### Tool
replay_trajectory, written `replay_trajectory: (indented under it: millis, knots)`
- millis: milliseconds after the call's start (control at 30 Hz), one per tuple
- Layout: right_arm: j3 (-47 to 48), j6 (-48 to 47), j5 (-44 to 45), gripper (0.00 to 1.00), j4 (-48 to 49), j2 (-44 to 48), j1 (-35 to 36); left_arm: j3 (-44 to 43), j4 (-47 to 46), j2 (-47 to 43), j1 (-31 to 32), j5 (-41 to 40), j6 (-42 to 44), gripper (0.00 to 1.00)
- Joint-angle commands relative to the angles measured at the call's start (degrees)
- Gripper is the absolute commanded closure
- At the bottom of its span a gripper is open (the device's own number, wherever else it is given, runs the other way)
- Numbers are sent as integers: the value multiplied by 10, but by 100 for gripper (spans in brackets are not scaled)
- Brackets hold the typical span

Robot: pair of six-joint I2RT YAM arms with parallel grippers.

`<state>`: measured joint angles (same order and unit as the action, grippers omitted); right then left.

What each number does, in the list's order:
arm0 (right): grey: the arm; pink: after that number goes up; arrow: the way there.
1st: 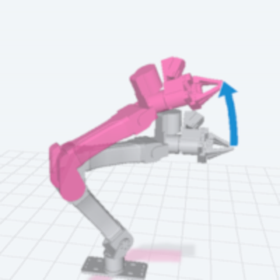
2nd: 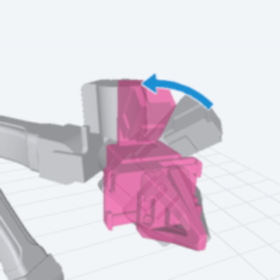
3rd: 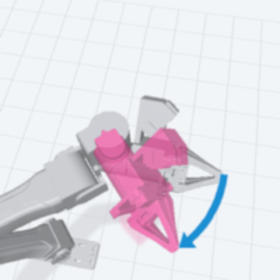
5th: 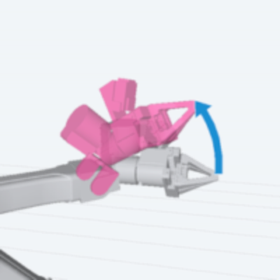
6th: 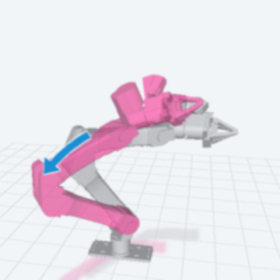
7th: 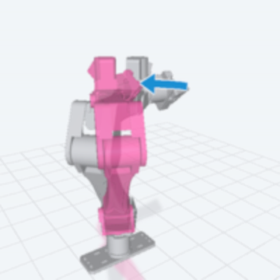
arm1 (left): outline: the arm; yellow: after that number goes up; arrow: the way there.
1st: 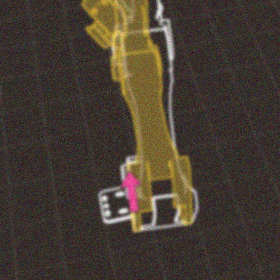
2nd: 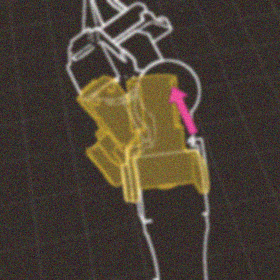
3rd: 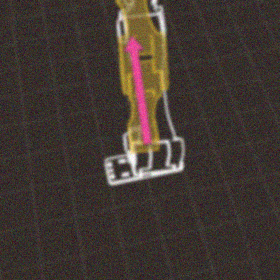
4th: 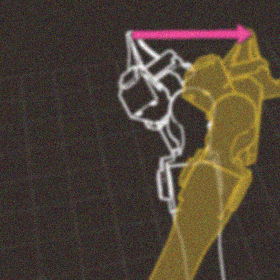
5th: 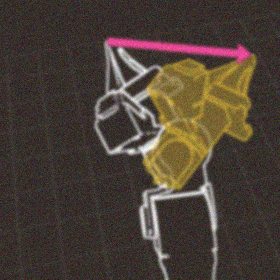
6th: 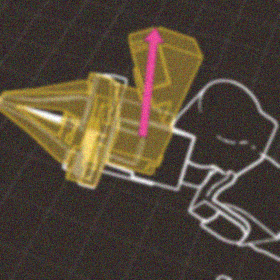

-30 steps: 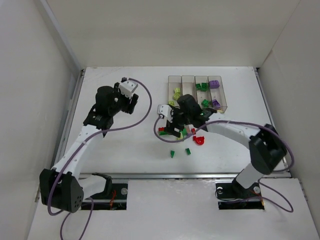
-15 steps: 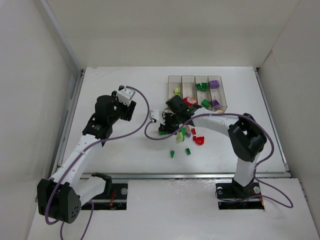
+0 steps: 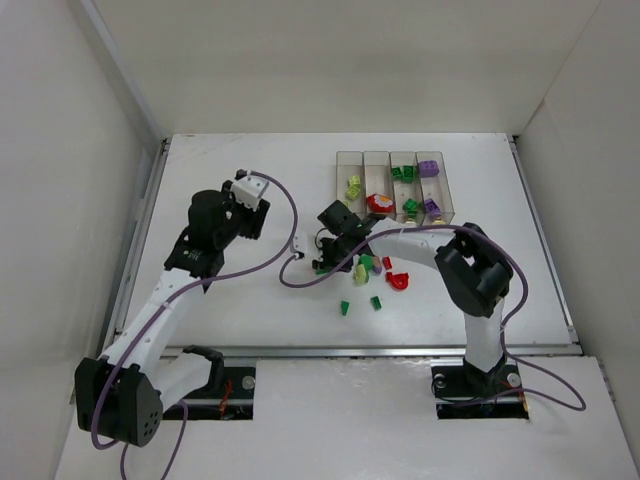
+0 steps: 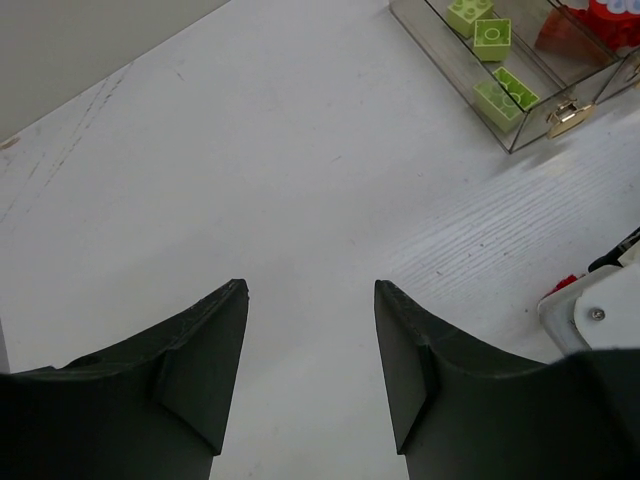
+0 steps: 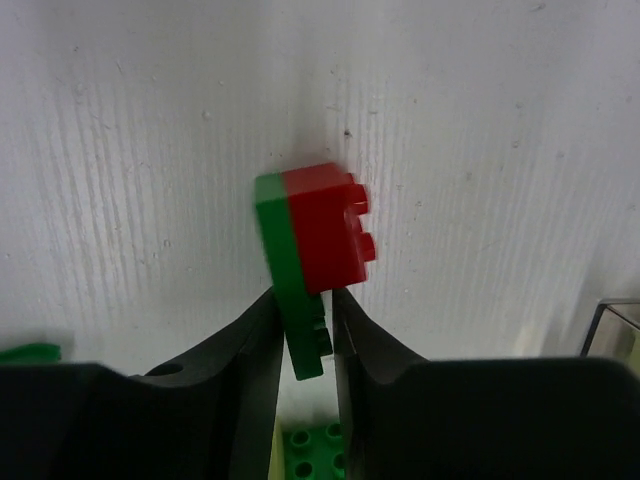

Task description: Sort the legos into containers by color

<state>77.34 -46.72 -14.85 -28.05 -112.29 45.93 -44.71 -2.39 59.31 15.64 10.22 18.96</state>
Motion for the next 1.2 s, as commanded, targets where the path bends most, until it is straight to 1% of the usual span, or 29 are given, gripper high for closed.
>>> replay_trajectory:
  millis: [0, 67, 100, 133, 167, 200, 233, 333, 400, 433, 467, 500, 533, 567, 600, 633, 667, 700, 733, 800, 833, 867, 900, 967, 1033, 1100, 1133, 1167]
  knots:
    - [24, 2, 20, 70, -9, -4, 4, 1, -35, -2, -3, -3, 3, 50]
    - [24, 8, 20, 77, -9, -4, 4, 1, -35, -2, -3, 2, 3, 50]
    - [24, 8, 20, 84, -9, -4, 4, 1, -35, -2, -3, 9, 3, 50]
    - [24, 8, 20, 88, -9, -4, 4, 1, -35, -2, -3, 9, 3, 53]
    - [24, 8, 12, 93, -9, 4, 4, 1, -35, -2, -3, 18, 3, 53]
    - [24, 14, 12, 99, -9, 14, 4, 1, -35, -2, -3, 29, 15, 54]
    - [24, 19, 6, 100, -9, 21, 4, 1, -28, -2, -3, 36, 20, 54]
    - [29, 19, -23, 100, 5, 62, -1, -5, -16, -2, -3, 59, 38, 60]
    - [42, 19, -82, 100, -6, 98, -26, -11, -16, -15, -3, 74, 56, 63]
    - [50, 19, -110, 100, -18, 109, -38, -11, -16, -21, -3, 95, 66, 64]
    - [61, 9, -179, 100, -37, 119, -52, -11, -16, -36, -3, 109, 97, 65]
    - [88, 1, -215, 100, -59, 126, -84, -11, -16, -45, -3, 125, 117, 65]
    - [103, -13, -281, 100, -108, 138, -114, -4, -31, -60, -3, 158, 163, 63]
    - [117, -23, -282, 100, -137, 138, -115, -4, -37, -67, -3, 174, 164, 60]
    - [130, -33, -340, 100, -164, 143, -142, -4, -37, -73, -3, 190, 219, 58]
    - [152, -43, -363, 100, -210, 149, -152, 1, -37, -73, -3, 207, 250, 53]
    - [158, -52, -382, 100, -226, 149, -161, 1, -37, -78, -3, 245, 286, 48]
    - [158, -59, -407, 100, -235, 156, -167, -9, -11, -78, -3, 269, 329, 33]
    - [158, -59, -407, 100, -235, 156, -167, -15, 11, -78, -3, 295, 445, 27]
    - [151, -59, -412, 100, -235, 165, -161, -40, 65, -63, -3, 361, 562, 22]
    - [151, -59, -399, 100, -235, 170, -147, -52, 77, -54, 4, 376, 600, 19]
    - [151, -59, -390, 100, -235, 170, -139, -70, 93, -44, 9, 387, 631, 19]
    - [151, -59, -377, 100, -235, 170, -128, -119, 156, -13, 26, 394, 691, 19]
    - [151, -59, -377, 100, -235, 176, -121, -178, 259, 22, 38, 400, 785, 19]
    - [145, -65, -385, 100, -230, 189, -121, -226, 364, 54, 49, 400, 901, 19]
    - [137, -65, -402, 100, -224, 200, -116, -226, 382, 54, 69, 394, 936, 20]
    - [128, -65, -408, 100, -218, 210, -116, -221, 389, 54, 75, 376, 965, 20]
    - [128, -59, -413, 100, -218, 210, -116, -203, 397, 46, 81, 366, 1031, 20]
